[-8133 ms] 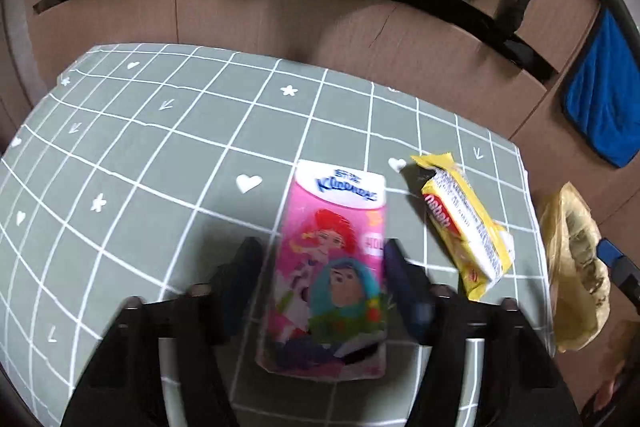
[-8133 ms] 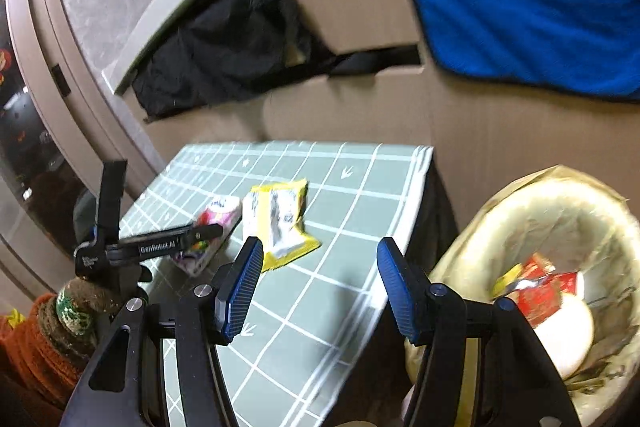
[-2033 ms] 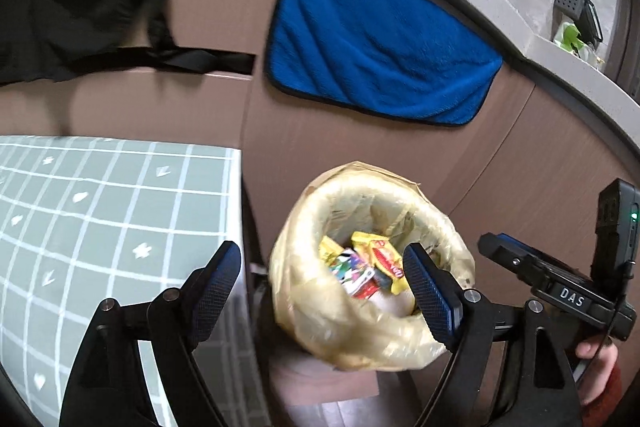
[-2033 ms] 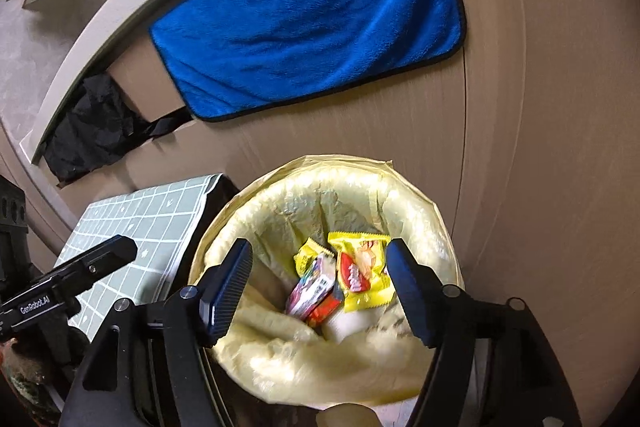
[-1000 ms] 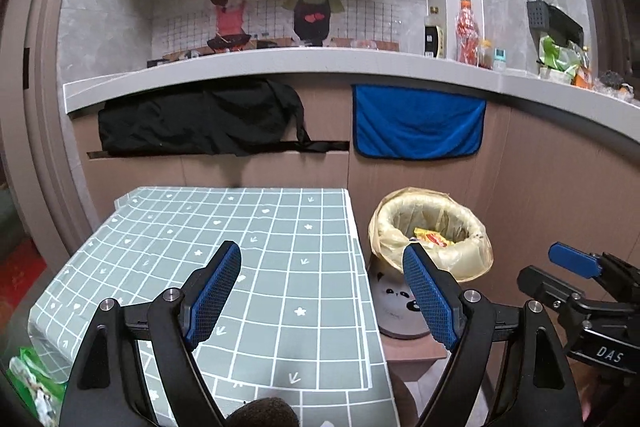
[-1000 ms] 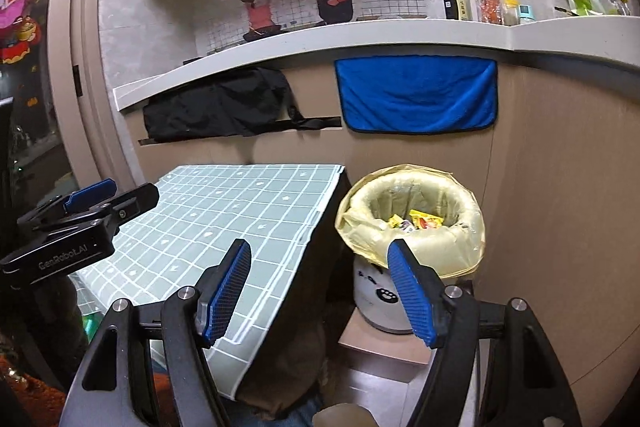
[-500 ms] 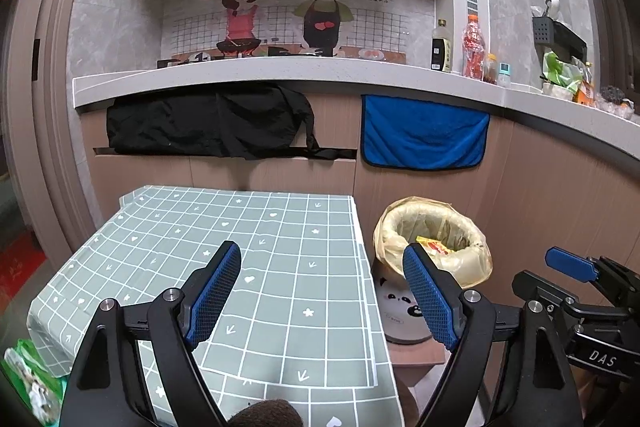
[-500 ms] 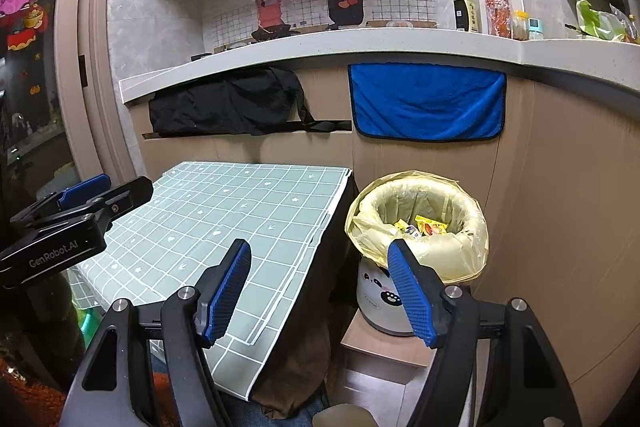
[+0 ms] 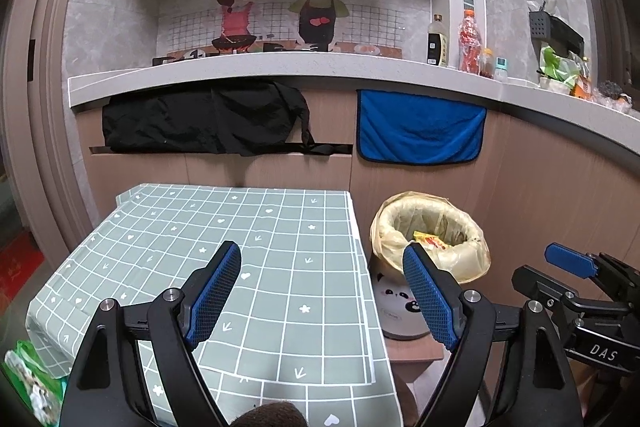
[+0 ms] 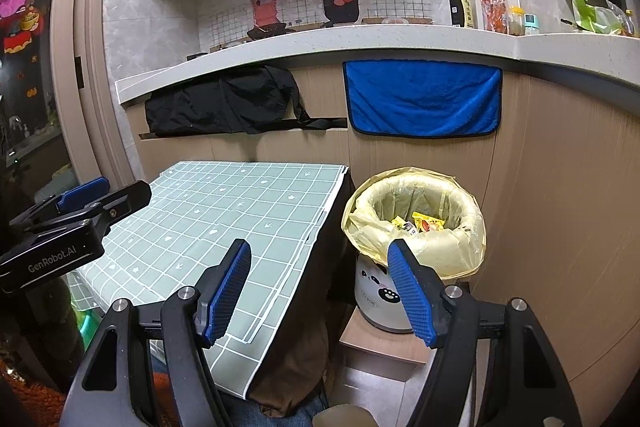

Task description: Collect trash

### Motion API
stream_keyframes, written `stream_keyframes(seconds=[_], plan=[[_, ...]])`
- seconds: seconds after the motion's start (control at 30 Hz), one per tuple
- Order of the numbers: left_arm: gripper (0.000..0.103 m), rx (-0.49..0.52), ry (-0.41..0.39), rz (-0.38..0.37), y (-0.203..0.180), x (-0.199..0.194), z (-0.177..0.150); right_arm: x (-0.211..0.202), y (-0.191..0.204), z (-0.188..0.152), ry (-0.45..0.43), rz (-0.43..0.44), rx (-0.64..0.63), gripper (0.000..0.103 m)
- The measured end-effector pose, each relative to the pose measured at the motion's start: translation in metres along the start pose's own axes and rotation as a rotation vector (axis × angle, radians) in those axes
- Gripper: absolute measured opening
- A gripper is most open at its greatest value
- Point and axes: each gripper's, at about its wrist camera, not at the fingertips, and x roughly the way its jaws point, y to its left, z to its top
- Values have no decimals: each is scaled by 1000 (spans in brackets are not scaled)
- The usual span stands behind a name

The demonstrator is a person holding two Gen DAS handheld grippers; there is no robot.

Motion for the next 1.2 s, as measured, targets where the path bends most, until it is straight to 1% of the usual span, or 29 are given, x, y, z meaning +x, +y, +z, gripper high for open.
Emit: stream_keyframes(seconds=[0.57, 0.77, 1.2], plan=[[83, 11, 23, -25, -4, 10, -3, 0, -1, -1, 0, -14, 6, 68], [83, 12, 23, -31, -5, 11, -3, -4, -1, 1, -14, -34, 4, 68], [83, 21, 32, -50, -8, 14, -6, -5, -4, 0, -10, -68, 9, 68]])
